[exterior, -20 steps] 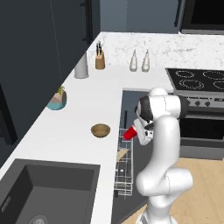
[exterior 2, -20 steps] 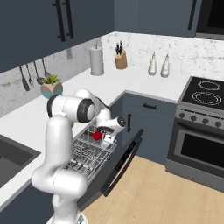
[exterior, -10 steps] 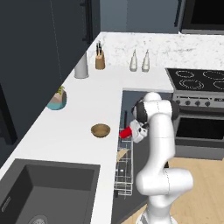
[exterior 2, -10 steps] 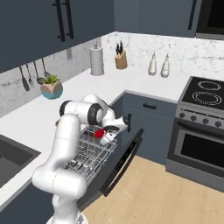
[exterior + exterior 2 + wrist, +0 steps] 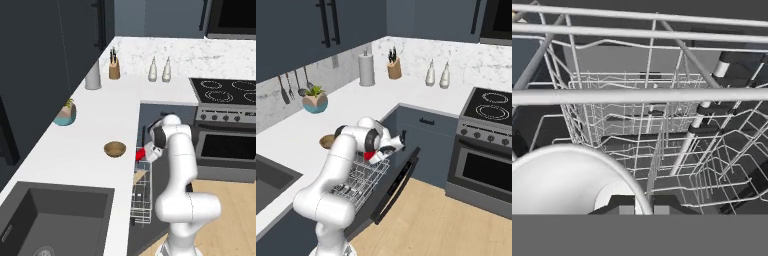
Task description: Pick up the cup and bowl from the counter, place them in the dishwasher, and close the dishwasher door.
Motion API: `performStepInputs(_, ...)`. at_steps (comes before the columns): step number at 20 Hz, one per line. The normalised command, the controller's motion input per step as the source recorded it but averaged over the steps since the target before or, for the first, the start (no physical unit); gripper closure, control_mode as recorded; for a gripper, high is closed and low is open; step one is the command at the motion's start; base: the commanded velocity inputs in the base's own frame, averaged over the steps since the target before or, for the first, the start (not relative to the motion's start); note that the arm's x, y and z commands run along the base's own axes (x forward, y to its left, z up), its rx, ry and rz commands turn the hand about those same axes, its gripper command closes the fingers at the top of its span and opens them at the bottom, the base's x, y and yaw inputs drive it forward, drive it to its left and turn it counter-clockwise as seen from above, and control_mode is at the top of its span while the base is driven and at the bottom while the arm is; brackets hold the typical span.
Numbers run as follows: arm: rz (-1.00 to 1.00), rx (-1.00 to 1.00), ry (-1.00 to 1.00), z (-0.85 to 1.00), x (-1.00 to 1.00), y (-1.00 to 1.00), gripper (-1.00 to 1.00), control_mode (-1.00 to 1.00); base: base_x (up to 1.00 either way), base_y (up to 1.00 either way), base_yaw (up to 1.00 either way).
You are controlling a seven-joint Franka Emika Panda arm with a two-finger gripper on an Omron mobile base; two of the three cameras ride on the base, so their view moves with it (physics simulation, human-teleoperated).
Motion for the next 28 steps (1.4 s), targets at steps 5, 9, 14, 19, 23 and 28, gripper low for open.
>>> performStepInputs(5, -0.07, 0.04, 0.12, -0.43, 0.05, 0.25, 1.00, -1.00, 0.00, 0.00, 0.00)
performStepInputs(9, -0.09, 0.00, 0.03, -0.35, 0.06, 0.11, 1.00, -1.00, 0.00, 0.00, 0.00)
performStepInputs(14, -0.10, 0.00, 0.00, -0.30, 0.13, 0.08, -1.00, -1.00, 0.00, 0.00, 0.00)
performStepInputs(19, -0.11, -0.01, 0.00, -0.17, 0.11, 0.03, -1.00, -1.00, 0.00, 0.00, 0.00)
performStepInputs(23, -0.09, -0.02, 0.00, 0.12, -0.06, -0.12, -1.00, -1.00, 0.00, 0.00, 0.00)
performStepInputs(28, -0.07, -0.04, 0.00, 0.40, -0.26, -0.36, -1.00, -1.00, 0.00, 0.00, 0.00)
